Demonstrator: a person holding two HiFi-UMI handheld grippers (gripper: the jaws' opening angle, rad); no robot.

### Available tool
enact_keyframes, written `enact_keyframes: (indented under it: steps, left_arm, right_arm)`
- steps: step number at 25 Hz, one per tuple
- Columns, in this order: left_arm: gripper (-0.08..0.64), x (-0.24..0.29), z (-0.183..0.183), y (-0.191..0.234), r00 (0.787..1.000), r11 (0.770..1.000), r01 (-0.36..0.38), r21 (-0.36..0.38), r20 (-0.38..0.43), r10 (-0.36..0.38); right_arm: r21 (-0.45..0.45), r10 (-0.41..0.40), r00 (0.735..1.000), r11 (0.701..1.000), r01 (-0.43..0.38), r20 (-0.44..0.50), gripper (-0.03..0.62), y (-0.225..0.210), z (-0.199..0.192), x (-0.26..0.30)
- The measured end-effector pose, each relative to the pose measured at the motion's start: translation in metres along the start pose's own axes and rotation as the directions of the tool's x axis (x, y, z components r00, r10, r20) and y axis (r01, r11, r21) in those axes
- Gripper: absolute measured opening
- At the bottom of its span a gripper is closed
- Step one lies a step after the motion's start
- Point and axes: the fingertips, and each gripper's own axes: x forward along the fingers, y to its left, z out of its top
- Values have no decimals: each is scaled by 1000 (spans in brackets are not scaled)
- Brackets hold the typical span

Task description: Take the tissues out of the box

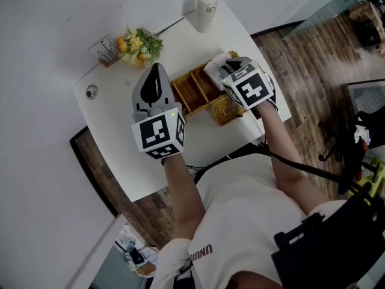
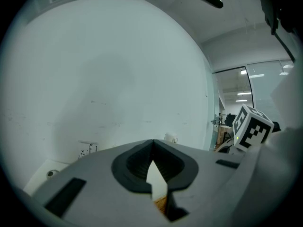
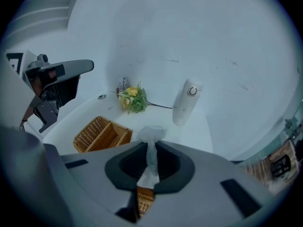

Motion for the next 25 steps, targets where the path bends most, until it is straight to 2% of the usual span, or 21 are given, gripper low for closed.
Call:
enact_keyframes:
  steps: [25]
  left_arm:
    - [14, -2, 0, 3, 1000, 1000, -16, -7, 2, 16]
  right_arm:
    - [-2, -18, 997, 1000, 18, 69, 32, -6, 22, -20]
